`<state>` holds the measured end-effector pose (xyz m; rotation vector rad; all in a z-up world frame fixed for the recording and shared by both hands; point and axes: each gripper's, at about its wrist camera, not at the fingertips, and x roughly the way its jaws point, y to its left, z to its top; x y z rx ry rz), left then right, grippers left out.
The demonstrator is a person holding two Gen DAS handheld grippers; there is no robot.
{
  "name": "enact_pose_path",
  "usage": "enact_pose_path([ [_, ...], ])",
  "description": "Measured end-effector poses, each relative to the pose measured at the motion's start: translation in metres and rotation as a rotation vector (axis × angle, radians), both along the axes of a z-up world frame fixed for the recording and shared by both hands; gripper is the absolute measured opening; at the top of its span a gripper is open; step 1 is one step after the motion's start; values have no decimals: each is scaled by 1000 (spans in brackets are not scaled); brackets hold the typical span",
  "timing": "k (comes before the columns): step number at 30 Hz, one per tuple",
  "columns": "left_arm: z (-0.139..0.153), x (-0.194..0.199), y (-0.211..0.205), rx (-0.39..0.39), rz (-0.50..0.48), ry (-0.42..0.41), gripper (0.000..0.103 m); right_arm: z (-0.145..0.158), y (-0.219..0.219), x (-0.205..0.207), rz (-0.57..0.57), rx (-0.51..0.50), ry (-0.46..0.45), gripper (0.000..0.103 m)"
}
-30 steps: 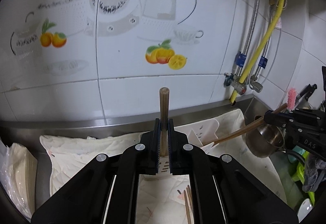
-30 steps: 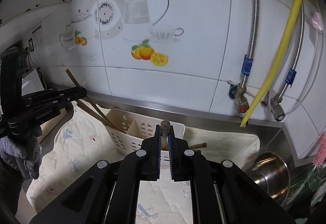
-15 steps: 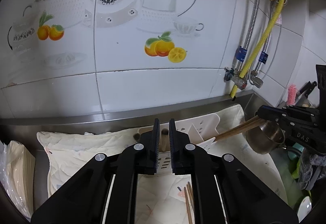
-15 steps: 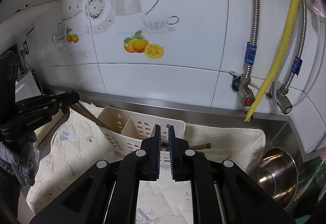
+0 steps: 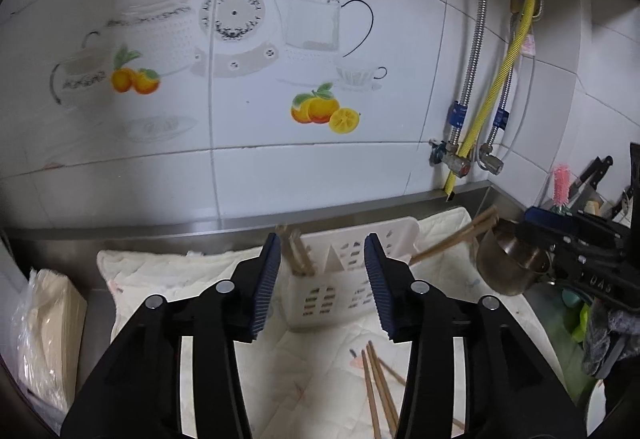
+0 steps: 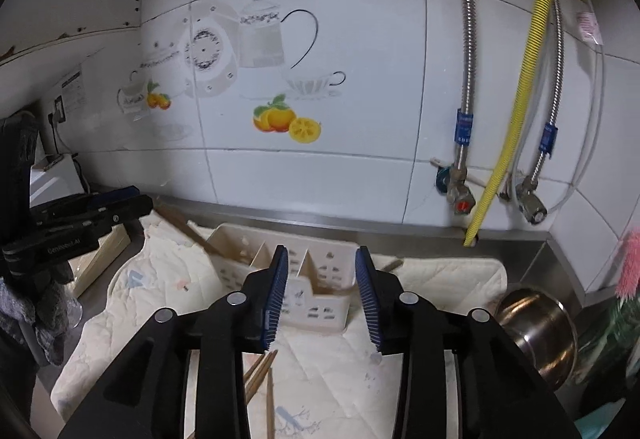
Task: Organize utensils
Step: 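Close the right gripper on a chopstick while the left gripper grasps another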
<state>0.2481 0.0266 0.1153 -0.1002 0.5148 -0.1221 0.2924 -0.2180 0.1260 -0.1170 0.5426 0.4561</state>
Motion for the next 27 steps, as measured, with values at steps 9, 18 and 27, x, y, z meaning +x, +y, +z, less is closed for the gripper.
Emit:
enact_pose_path([
  [9, -27, -61, 7, 4, 43, 4, 68, -52, 1, -58, 21, 22, 41, 45],
  [18, -72, -106, 15, -2, 94, 47, 74, -126, -2, -106, 24, 7, 140, 45],
  [27, -111, -130, 21, -59, 120, 118, 74, -180, -17, -139, 15, 34, 244, 33],
])
